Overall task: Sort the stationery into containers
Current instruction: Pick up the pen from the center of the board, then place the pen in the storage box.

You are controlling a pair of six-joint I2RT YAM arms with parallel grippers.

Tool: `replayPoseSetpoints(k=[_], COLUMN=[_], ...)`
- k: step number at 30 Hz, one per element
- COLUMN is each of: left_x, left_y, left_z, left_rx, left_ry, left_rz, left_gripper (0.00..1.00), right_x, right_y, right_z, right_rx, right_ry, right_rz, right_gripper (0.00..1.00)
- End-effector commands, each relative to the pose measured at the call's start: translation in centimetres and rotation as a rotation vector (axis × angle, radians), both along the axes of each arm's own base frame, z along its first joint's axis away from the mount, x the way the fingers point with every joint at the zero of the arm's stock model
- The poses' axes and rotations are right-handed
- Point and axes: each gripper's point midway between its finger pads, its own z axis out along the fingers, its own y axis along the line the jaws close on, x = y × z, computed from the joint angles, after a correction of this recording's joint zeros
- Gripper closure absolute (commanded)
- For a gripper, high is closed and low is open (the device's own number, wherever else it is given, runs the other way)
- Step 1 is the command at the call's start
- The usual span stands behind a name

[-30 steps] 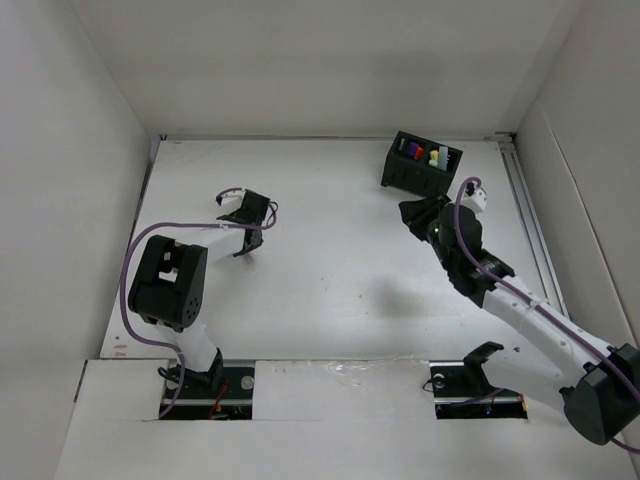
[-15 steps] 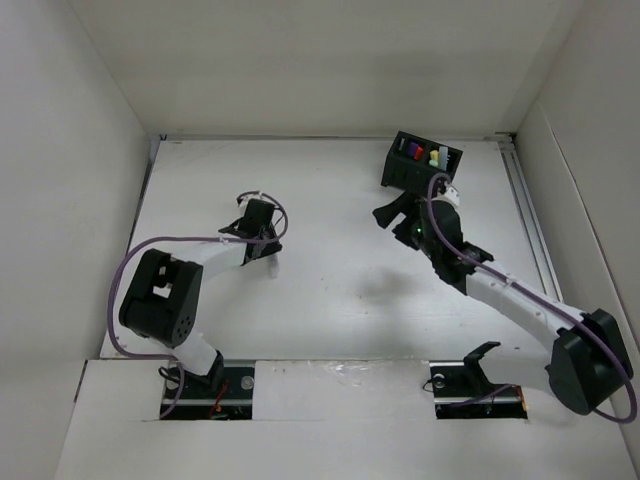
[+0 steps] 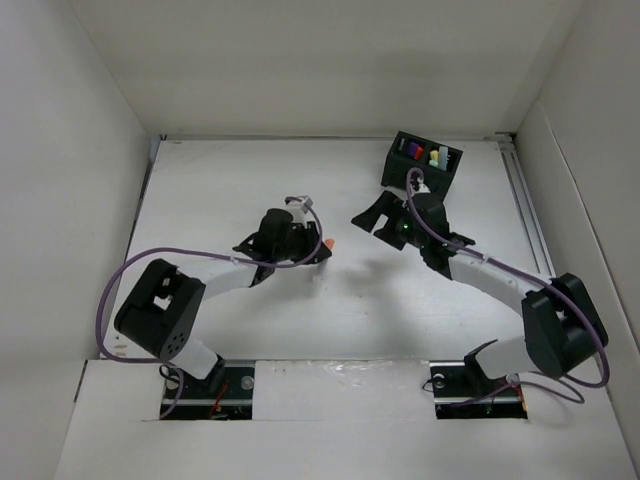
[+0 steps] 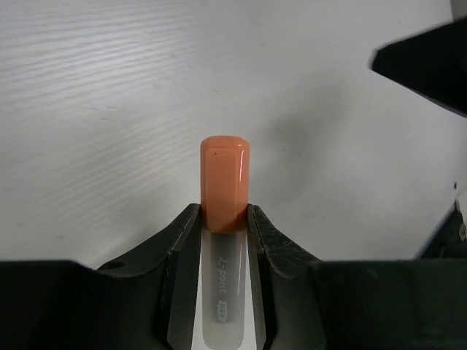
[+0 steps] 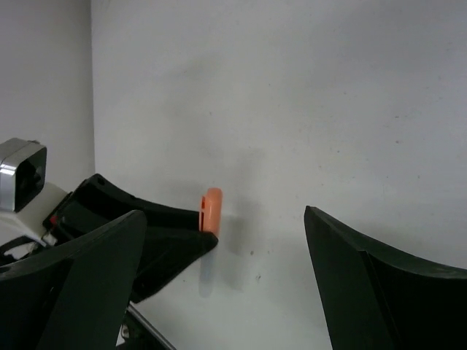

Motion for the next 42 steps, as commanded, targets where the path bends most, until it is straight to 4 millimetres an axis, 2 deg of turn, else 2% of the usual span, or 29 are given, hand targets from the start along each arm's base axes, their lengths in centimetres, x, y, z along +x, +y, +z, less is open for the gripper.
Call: replayPoseSetpoints(k=[1,3,4,5,6,7,10,11,16,19,20,21,26,27,31,33,34,35,37,39,41,42], left_x=[-0.8,-0.6,-1.0,-0.8,-1.0,-0.6,-0.7,-0.7,-1.3,-1.1,-1.1,-1.1,-0.7,-0.7,-0.7,-0.7,-0.9,-1.0,-1.3,-1.4,-1.9,-2.2], left_y=[-4.1,-4.7,-5.2,-5.5,-5.5,-5.8,-6.2,-6.4,-6.2,-6.1,-6.1,-6.1,-5.9,-5.6,-5.6,-5.6,-5.4,-5.4,-5.2,-5.1,-4.7,-4.5], left_z=[4.6,5.2,4.3,4.5,4.2,4.8,5.0,5.3,5.0,5.0,5.4,5.4,5.7,5.3,5.6,6.1,5.6,6.5,6.7,8.1,8.3,9.6], left_rx=[-0.07,-0.073,-0.065,-0.067,-0.067,-0.083,-0.106,-0.117,-0.141,-0.134,-0.139,-0.139,-0.137,-0.128,-0.132,-0.138,-0.133,-0.144,-0.152,-0.17,-0.174,-0.195], left_ry=[-0.172,-0.194,-0.17,-0.18,-0.17,-0.197,-0.2,-0.211,-0.188,-0.192,-0.2,-0.2,-0.21,-0.203,-0.211,-0.22,-0.211,-0.229,-0.242,-0.272,-0.279,-0.313], left_rz=[-0.154,-0.17,-0.189,-0.201,-0.21,-0.209,-0.225,-0.233,-0.226,-0.211,-0.211,-0.211,-0.18,-0.171,-0.17,-0.17,-0.17,-0.17,-0.17,-0.17,-0.17,-0.17], left_gripper=[1.0,1.0,1.0,1.0,1.0,1.0,1.0,1.0,1.0,1.0,1.0,1.0,1.0,1.0,1.0,0.9,0.77,0.7,0.58,0.4,0.33,0.31], right_x=[1.0,1.4,1.4,1.3,1.4,1.4,1.5,1.5,-0.1,-1.3,-1.3,-1.4,-1.7,-1.7,-1.6,-1.2,-1.1,-0.4,0.6,1.8,3.7,4.5], right_y=[1.9,2.6,2.6,3.3,3.3,3.9,4.3,4.4,5.3,6.0,6.1,6.0,6.0,6.0,6.0,5.6,5.3,5.0,4.1,3.2,1.5,0.6], right_z=[3.1,3.4,3.4,3.3,2.4,2.4,0.3,0.3,-1.3,-1.4,-1.4,-1.6,-2.0,-2.0,-2.0,-2.0,-2.3,-1.9,-1.1,0.6,2.5,3.7], right_rx=[0.081,0.085,0.092,0.09,0.082,0.088,0.077,0.083,0.085,0.091,0.091,0.086,0.071,0.071,0.082,0.079,0.068,0.079,0.085,0.101,0.096,0.102], right_ry=[-0.073,-0.08,-0.075,-0.07,-0.053,-0.045,0.01,0.016,0.068,0.084,0.084,0.094,0.108,0.108,0.118,0.115,0.121,0.117,0.097,0.07,0.033,0.001], right_rz=[0.076,0.085,0.082,0.095,0.095,0.103,0.093,0.089,0.125,0.153,0.153,0.152,0.148,0.148,0.13,0.113,0.098,0.074,0.04,-0.002,-0.07,-0.105], right_gripper=[0.05,0.05,0.05,0.05,0.05,0.06,0.1,0.12,0.23,0.29,0.31,0.41,0.58,0.61,0.86,0.93,0.96,0.99,1.0,1.0,1.0,1.0])
